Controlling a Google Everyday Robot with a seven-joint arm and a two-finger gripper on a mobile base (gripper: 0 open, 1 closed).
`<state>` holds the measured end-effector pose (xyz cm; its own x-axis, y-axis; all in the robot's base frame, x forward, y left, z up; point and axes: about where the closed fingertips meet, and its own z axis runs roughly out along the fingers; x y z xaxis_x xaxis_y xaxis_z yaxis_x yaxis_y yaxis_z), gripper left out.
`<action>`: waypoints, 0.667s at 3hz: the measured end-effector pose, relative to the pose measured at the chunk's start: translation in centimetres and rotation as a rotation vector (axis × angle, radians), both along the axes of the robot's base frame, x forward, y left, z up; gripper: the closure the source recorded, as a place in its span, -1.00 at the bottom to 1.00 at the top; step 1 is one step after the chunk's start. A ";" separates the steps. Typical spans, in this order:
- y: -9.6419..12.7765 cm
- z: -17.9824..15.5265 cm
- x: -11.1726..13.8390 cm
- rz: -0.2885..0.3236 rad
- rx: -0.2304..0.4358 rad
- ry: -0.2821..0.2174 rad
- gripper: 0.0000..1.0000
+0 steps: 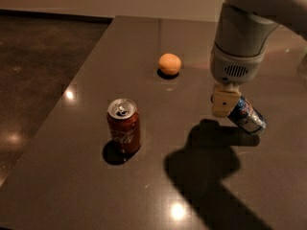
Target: Knock redbull can over
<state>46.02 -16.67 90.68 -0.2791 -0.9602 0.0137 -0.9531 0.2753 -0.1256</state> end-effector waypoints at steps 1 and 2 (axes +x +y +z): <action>-0.1 -1.1 0.0 0.004 -0.027 0.020 -0.28; -0.1 -2.0 -0.3 0.010 -0.038 0.036 -0.74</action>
Offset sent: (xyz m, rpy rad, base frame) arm -0.0144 -0.0041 -0.0293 -0.0666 0.0879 0.0129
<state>45.77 -16.74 88.68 -0.2685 -0.9614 0.0605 -0.9598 0.2616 -0.1017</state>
